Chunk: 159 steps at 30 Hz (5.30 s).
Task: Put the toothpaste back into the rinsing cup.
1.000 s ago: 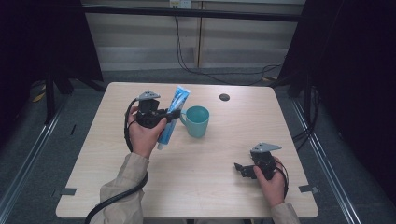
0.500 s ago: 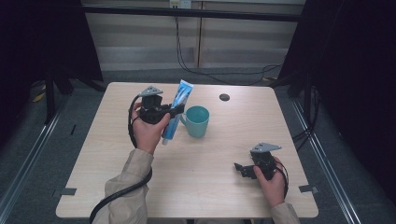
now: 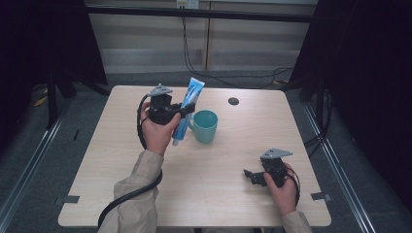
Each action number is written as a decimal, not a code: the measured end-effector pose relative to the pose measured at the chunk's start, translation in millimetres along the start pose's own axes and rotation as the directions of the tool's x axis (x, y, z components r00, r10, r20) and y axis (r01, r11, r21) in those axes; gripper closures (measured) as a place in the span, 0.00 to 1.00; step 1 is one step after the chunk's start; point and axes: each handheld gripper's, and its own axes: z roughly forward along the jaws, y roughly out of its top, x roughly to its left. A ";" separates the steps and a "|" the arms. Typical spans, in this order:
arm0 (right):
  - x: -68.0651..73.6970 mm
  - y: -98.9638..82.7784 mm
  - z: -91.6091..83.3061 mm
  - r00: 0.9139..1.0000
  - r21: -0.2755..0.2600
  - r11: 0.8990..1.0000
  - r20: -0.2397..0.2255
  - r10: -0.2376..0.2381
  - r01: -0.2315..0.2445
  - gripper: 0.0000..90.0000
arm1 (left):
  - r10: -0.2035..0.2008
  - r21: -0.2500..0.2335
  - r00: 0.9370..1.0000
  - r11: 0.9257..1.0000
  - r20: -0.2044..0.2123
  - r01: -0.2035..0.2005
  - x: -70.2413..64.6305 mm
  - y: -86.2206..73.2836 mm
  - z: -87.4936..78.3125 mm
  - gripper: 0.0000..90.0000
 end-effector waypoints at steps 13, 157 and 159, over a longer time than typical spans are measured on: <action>0.1 0.1 0.0 1.000 0.000 1.000 -0.001 0.002 -0.002 0.13 | 0.016 -0.034 1.000 0.999 0.013 -0.015 -4.5 10.9 11.0 0.81; 0.5 -0.1 0.1 0.999 -0.001 1.000 -0.025 -0.022 0.022 0.13 | 0.083 0.032 0.995 0.996 -0.055 -0.082 5.1 -18.8 94.5 0.77; 0.5 -0.1 0.0 0.999 -0.001 1.000 -0.025 -0.021 0.021 0.13 | 0.073 0.032 0.996 0.997 -0.055 -0.071 5.9 -20.7 93.8 0.77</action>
